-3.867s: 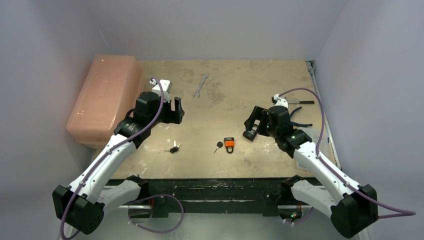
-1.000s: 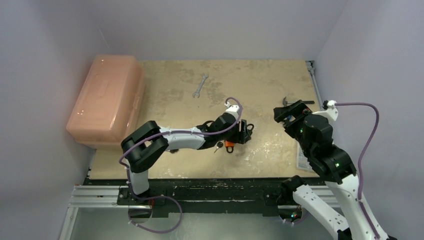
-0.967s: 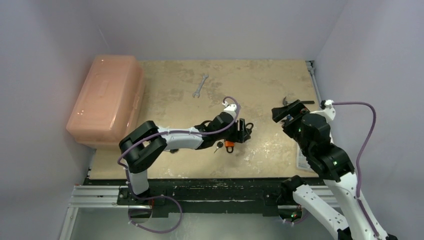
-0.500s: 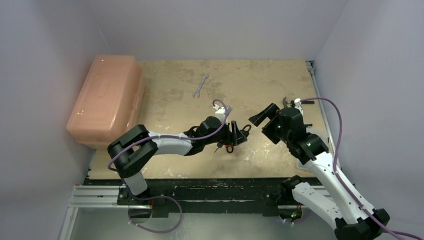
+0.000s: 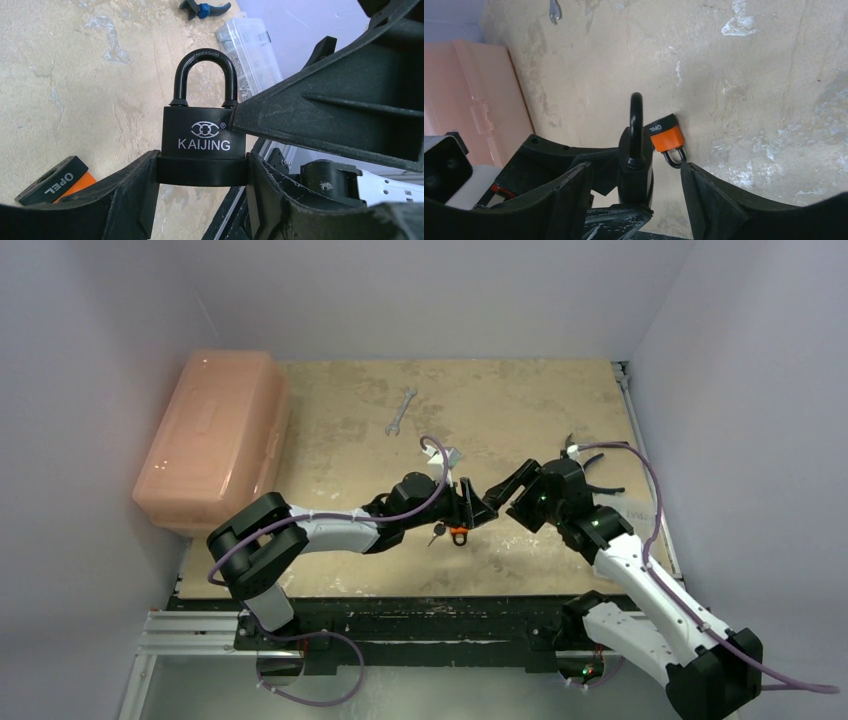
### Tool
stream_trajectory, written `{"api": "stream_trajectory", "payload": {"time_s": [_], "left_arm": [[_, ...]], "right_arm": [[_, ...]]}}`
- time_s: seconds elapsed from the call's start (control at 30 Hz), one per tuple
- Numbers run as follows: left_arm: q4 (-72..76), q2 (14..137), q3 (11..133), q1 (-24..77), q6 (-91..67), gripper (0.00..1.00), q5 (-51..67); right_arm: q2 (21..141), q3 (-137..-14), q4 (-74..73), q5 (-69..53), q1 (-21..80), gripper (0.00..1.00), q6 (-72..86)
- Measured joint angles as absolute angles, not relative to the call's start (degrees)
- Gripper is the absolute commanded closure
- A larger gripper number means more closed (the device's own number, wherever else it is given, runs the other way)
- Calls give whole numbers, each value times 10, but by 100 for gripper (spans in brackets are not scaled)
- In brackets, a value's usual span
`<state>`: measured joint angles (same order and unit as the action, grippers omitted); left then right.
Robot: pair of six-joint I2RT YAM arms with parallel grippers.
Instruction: Unlock with the key
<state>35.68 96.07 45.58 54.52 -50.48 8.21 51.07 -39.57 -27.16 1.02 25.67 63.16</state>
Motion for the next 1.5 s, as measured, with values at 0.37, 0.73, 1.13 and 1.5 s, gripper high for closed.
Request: {"api": "stream_trajectory", "payload": {"time_s": [0.37, 0.73, 1.13, 1.5], "left_arm": [[369, 961, 455, 545, -519, 100, 100], [341, 954, 454, 544, -515, 4, 86], [-17, 722, 564, 550, -371, 3, -65], [-263, 627, 642, 552, -164, 8, -279]], "right_arm": [[542, -389, -220, -2, 257, 66, 626], [572, -388, -213, -14, 255, 100, 607], [799, -618, -335, 15, 257, 100, 470], [1022, -802, -399, 57, 256, 100, 348]]}}
